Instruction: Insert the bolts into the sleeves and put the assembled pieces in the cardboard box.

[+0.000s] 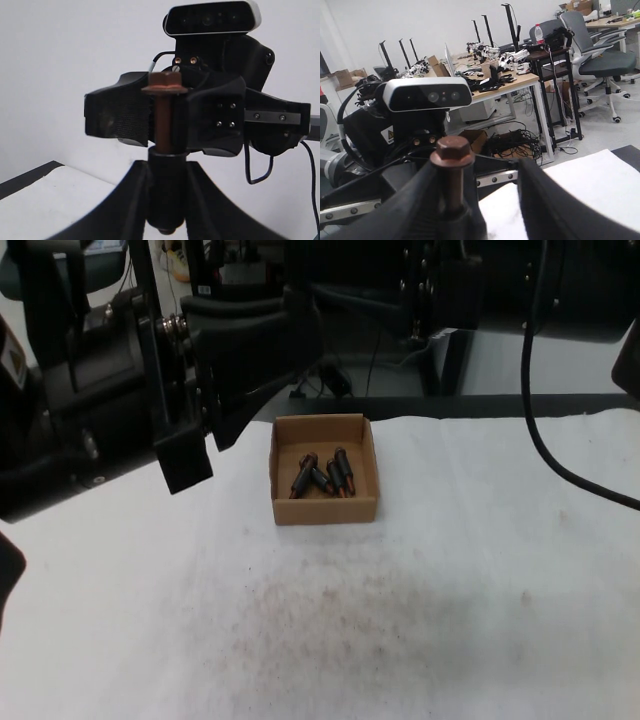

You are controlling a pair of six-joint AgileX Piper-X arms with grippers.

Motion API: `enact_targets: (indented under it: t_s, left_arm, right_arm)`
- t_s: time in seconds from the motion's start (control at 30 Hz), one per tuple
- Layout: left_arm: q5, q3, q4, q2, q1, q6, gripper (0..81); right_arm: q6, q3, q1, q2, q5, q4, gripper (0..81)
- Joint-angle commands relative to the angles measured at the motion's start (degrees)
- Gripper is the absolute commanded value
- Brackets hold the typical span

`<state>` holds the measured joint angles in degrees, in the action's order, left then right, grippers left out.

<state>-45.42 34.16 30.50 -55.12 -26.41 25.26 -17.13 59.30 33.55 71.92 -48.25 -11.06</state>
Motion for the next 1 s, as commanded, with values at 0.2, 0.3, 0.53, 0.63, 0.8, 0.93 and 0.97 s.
enact_targets:
  t_s: [0.2,0.3,0.53,0.63,0.8,0.93,0.97]
  left_arm:
    - [0.31,1.14,3.14,0.33,0.09,-0.77,0.2]
    - [0.31,1.14,4.47,0.33,0.09,-0.77,0.2]
    - [0.79,1.14,3.98,0.33,0.09,-0.77,0.2]
    - [1.82,1.14,3.06,0.33,0.20,-0.77,0.2]
    - [2.11,1.14,2.63,0.33,0.21,-0.88,0.2]
    - [2.57,1.14,0.66,0.33,0.21,-3.49,0.2]
    - [2.57,1.14,0.36,0.33,0.21,-3.47,0.2]
  right_arm:
    - [0.46,0.25,-0.11,-0.17,-1.74,2.31,44.7]
    - [0.46,0.25,-0.11,-0.17,-1.74,2.31,44.7]
    - [0.45,0.25,0.42,-0.17,-2.74,2.31,44.7]
    - [-0.42,0.25,1.17,-0.31,-4.48,2.31,44.7]
    - [-0.45,0.25,1.31,-0.31,-4.47,2.31,44.7]
    - [-1.36,0.25,1.29,-0.44,-5.77,2.31,44.7]
    - [-1.28,0.25,1.29,-0.44,-5.77,2.31,44.7]
